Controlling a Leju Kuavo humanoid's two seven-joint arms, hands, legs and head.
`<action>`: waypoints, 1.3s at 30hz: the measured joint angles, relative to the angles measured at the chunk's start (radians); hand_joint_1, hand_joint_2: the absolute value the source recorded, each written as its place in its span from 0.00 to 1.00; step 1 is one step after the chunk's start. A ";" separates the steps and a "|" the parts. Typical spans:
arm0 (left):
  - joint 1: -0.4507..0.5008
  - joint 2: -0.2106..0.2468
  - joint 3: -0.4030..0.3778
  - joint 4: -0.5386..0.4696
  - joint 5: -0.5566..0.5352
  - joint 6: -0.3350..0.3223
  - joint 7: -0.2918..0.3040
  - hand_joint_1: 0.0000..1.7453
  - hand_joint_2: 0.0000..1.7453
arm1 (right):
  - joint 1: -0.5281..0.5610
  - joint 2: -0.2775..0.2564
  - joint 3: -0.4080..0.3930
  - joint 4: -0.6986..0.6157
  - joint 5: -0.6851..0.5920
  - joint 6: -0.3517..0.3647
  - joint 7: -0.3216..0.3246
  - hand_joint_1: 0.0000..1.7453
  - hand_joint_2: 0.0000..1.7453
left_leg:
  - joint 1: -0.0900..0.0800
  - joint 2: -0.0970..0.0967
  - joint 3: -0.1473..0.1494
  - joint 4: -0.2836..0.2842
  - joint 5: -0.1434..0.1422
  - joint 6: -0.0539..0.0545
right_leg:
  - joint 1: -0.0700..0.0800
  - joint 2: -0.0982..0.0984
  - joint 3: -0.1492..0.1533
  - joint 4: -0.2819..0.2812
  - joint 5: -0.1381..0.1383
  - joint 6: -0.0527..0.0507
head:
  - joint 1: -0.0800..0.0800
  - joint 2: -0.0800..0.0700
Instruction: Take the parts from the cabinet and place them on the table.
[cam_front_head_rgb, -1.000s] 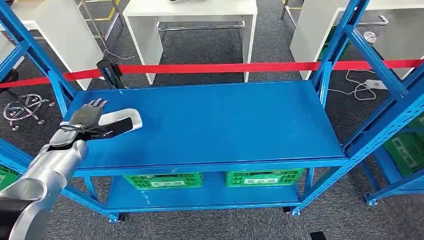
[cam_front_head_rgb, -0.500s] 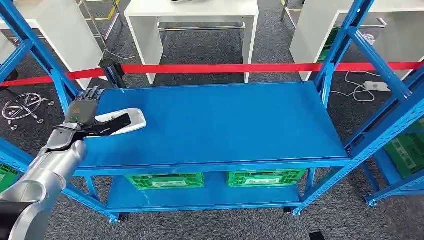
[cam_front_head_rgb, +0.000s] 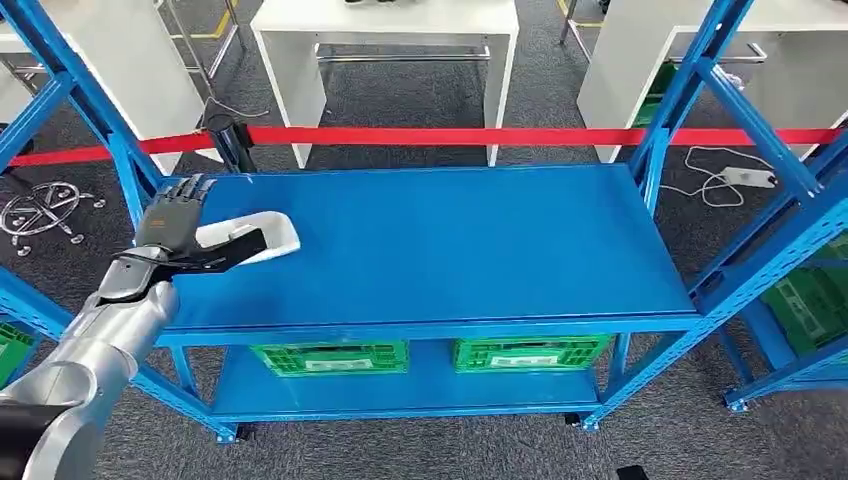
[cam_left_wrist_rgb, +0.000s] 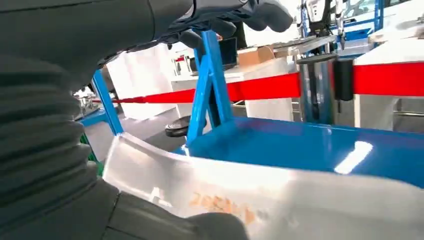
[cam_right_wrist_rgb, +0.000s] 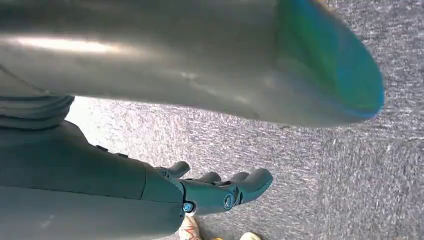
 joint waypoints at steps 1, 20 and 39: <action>-0.001 0.001 0.000 -0.001 0.000 -0.001 0.000 0.00 1.00 | -0.002 0.000 0.000 0.000 0.000 0.001 0.000 0.00 0.00 | -0.004 -0.002 -0.006 0.002 0.001 -0.008 | 0.010 0.006 0.004 0.010 0.002 -0.012 | 0.000 0.000; -0.004 -0.012 0.081 -0.017 0.123 0.228 -0.093 0.00 0.00 | -0.002 0.004 -0.014 0.000 0.008 -0.001 0.000 0.00 0.00 | -0.009 -0.002 0.079 -0.021 -0.062 -0.030 | 0.013 0.005 -0.058 -0.016 0.054 -0.056 | -0.010 0.000; -0.005 -0.028 0.123 -0.014 0.121 0.114 -0.132 0.00 0.00 | -0.001 0.006 -0.031 0.000 0.009 -0.002 0.000 0.00 0.00 | -0.014 -0.005 0.065 -0.018 -0.049 -0.006 | 0.010 0.005 -0.060 -0.041 0.096 -0.029 | -0.008 0.000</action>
